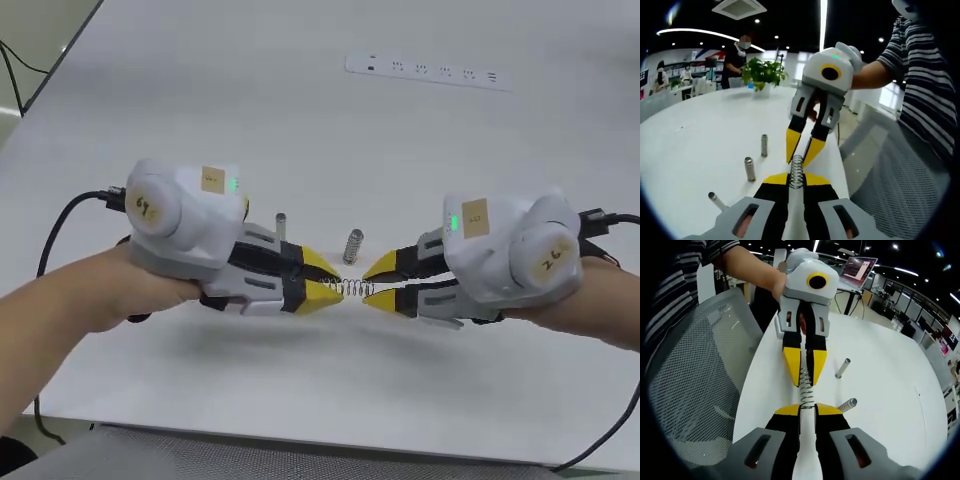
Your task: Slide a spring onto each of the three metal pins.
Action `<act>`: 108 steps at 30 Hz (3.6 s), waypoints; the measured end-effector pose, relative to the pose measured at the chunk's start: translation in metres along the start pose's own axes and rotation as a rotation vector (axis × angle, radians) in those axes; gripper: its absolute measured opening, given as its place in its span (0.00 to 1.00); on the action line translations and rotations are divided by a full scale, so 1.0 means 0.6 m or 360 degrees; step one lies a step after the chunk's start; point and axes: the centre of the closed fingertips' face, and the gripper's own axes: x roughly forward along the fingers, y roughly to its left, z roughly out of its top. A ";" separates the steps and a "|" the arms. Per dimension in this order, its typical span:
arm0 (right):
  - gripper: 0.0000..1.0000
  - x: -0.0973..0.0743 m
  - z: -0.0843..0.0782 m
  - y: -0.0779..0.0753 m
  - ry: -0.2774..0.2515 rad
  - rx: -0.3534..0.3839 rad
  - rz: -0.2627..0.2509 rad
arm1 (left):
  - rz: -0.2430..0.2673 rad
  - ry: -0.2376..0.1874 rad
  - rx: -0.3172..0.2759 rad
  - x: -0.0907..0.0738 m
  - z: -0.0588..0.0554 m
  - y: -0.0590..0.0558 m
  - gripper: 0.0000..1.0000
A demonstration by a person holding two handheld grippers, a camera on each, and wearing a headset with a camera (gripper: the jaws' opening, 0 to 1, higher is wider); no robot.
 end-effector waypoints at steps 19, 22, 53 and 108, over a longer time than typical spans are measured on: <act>0.07 -0.021 0.044 -0.006 -0.0095 -0.0051 0.0001 | 0.0035 0.0048 0.0048 0.002 -0.010 0.004 0.02; 0.07 -0.020 0.051 -0.004 -0.0122 -0.0035 0.0013 | 0.0039 0.0057 0.0051 0.002 -0.012 0.004 0.02; 0.07 -0.008 0.120 -0.006 -0.0344 -0.0056 -0.0068 | 0.0081 0.0019 0.0029 0.002 -0.002 0.011 0.03; 0.07 -0.002 0.109 -0.020 -0.0270 -0.0192 -0.0170 | 0.0297 -0.0031 -0.0242 -0.054 -0.025 0.040 0.29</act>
